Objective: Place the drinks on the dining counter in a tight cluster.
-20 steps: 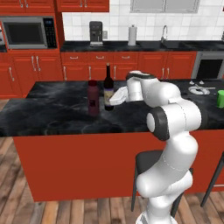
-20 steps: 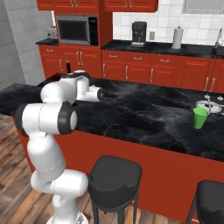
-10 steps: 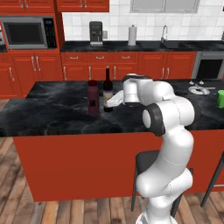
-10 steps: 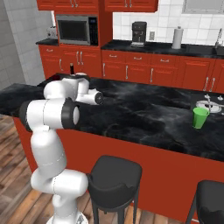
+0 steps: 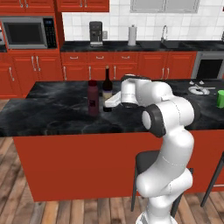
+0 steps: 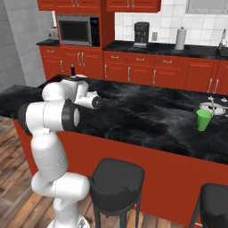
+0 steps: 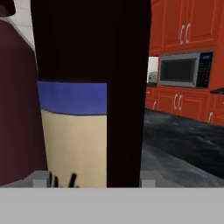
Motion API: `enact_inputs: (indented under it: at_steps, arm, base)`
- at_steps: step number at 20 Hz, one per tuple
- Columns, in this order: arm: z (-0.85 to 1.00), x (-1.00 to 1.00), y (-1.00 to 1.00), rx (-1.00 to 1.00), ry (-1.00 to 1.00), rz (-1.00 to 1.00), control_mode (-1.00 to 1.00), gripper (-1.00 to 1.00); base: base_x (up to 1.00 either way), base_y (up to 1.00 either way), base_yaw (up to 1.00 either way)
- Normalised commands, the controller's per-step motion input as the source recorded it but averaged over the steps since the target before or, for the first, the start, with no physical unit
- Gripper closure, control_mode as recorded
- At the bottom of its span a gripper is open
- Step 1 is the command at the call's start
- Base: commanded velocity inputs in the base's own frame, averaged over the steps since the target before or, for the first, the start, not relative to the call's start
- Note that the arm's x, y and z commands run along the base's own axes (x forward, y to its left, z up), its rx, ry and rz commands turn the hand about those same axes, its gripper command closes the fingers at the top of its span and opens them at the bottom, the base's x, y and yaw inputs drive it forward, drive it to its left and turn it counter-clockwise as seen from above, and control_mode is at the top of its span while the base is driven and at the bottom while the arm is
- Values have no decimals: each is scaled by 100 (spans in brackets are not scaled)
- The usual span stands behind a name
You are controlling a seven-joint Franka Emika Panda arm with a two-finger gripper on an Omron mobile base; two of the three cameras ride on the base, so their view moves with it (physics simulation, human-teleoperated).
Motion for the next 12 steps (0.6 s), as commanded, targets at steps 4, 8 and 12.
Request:
enact_inputs:
  at_steps: [4, 8, 12]
  arm:
    - [-4, 0, -5, 0, 0, 0, -100, 100]
    - [-6, -10, -14, 0, -5, -2, -100, 100]
    - [-10, -12, 0, 0, -7, -5, -100, 100]
  base:
    - [0, 0, 0]
    - [0, 0, 0]
    - [0, 0, 0]
